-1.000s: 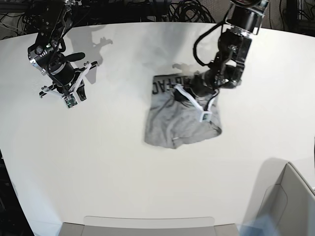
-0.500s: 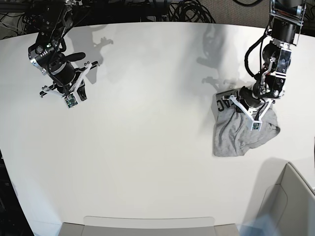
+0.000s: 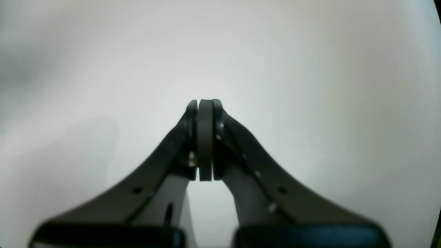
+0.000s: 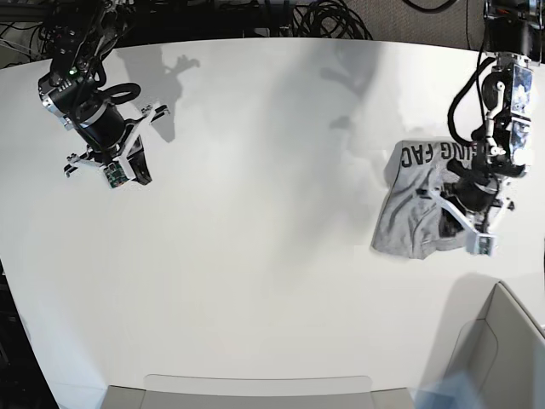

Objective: Fold the T-shirt properly

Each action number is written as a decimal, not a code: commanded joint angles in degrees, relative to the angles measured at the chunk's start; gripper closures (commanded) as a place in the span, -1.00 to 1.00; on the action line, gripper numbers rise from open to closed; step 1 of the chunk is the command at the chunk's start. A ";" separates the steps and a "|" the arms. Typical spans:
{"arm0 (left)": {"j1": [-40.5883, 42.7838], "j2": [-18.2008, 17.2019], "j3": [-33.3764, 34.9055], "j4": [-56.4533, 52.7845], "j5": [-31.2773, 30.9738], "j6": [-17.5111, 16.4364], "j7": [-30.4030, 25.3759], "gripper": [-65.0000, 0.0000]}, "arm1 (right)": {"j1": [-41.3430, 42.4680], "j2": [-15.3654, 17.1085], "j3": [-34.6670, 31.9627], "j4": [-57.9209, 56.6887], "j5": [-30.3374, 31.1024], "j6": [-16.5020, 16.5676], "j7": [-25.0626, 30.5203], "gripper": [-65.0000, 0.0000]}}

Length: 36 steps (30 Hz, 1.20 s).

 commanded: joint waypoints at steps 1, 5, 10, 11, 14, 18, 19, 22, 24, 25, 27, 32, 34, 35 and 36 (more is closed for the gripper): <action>2.36 2.25 -8.03 6.20 0.55 0.32 -0.68 1.00 | -0.95 1.80 1.82 0.93 2.47 0.60 2.23 1.00; 9.84 11.84 -25.53 15.78 0.11 -0.29 -1.03 1.00 | -6.40 6.38 6.65 0.93 13.20 0.60 7.59 1.00; 19.16 22.65 -38.98 15.70 -0.68 -7.59 -5.95 1.00 | -19.15 9.80 12.45 1.01 23.66 0.60 13.31 1.00; 21.09 23.97 -40.12 15.70 -0.68 -9.08 -6.21 1.00 | -21.78 9.89 13.42 1.01 24.01 0.60 14.10 1.00; 25.22 26.87 -43.11 15.70 -0.68 -11.02 -6.04 1.00 | -27.85 9.72 14.30 1.01 23.84 0.60 15.68 1.00; 31.64 27.92 -45.48 15.70 -0.68 -11.19 -5.60 1.00 | -35.06 8.75 14.56 1.01 23.75 0.60 16.21 1.00; 33.05 27.84 -45.57 15.70 -0.41 -11.19 -5.60 1.00 | -36.20 8.22 14.56 1.01 23.75 0.60 15.94 1.00; 38.23 28.01 -46.89 15.70 -0.41 -11.19 -5.60 1.00 | -41.12 7.26 14.65 1.01 22.96 0.60 15.94 1.00; 41.22 28.10 -47.06 15.70 -0.41 -11.19 -5.51 1.00 | -43.59 7.17 14.65 0.93 21.99 0.60 16.03 1.00; 42.80 28.10 -47.15 15.70 -0.41 -11.19 -5.51 1.00 | -44.38 7.17 14.65 0.93 21.64 0.60 15.94 1.00; 45.88 27.92 -47.24 15.70 -0.33 -11.10 -5.51 1.00 | -46.14 6.38 14.65 0.93 21.02 0.60 15.86 1.00; 53.09 28.28 -47.24 15.70 -0.33 -11.10 -2.96 1.00 | -49.21 5.58 13.07 0.22 15.31 0.60 14.63 1.00; 55.55 28.36 -47.24 15.61 -0.33 -11.02 -2.26 1.00 | -49.83 5.50 11.75 -1.45 13.38 0.60 12.95 1.00; 56.52 28.45 -47.24 15.52 -0.33 -10.93 -1.99 1.00 | -50.00 5.50 11.49 -2.59 13.11 0.60 12.78 1.00; 57.66 29.42 -47.24 15.17 -0.24 -10.93 -1.91 1.00 | -50.27 5.76 10.78 -4.53 13.02 0.60 12.78 1.00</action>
